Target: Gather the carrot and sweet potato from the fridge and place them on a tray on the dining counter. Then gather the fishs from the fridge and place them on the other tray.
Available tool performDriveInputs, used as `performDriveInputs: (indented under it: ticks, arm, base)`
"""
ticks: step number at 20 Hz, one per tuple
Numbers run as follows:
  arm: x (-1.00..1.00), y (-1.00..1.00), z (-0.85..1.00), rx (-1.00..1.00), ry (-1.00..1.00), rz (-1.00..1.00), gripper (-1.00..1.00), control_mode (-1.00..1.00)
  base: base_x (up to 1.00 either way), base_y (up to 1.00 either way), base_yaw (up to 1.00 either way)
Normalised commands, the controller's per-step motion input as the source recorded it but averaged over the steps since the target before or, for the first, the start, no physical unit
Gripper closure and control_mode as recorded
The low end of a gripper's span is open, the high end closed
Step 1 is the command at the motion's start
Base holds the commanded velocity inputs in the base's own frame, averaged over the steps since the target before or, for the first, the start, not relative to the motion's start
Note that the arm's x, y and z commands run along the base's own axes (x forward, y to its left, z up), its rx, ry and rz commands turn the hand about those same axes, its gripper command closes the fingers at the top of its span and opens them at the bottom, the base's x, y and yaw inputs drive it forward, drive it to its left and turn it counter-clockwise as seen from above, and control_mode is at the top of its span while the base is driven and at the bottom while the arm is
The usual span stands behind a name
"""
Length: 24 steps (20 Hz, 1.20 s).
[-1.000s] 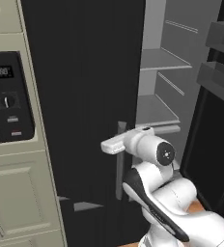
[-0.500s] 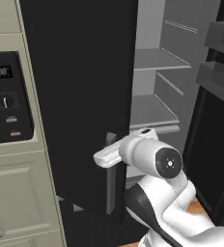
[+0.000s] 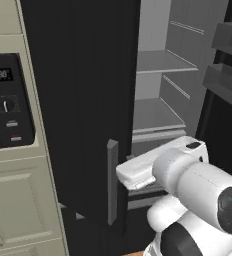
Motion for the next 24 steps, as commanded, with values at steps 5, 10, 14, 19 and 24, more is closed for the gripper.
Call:
performDriveInputs:
  ticks: [5,10,14,19,24]
  arm:
    - [-0.59,-0.55,0.02,0.27,-0.13,0.02,-1.0,-1.0]
    - [0.23,-0.65,-0.04,0.34,0.0,0.18,-1.0,-1.0]
    - [0.36,-0.56,-0.18,0.31,0.02,0.16,-1.0,-1.0]
    - [0.27,-0.34,-0.15,0.23,0.01,0.07,-1.0,-1.0]
    - [0.05,-0.01,-0.18,0.09,-0.02,-0.02,-1.0,-1.0]
  base:
    - [0.0,0.0,0.0]
    - [0.0,0.0,0.0]
    - [0.0,0.0,0.0]
    - [0.0,0.0,0.0]
    - [0.0,0.0,0.0]
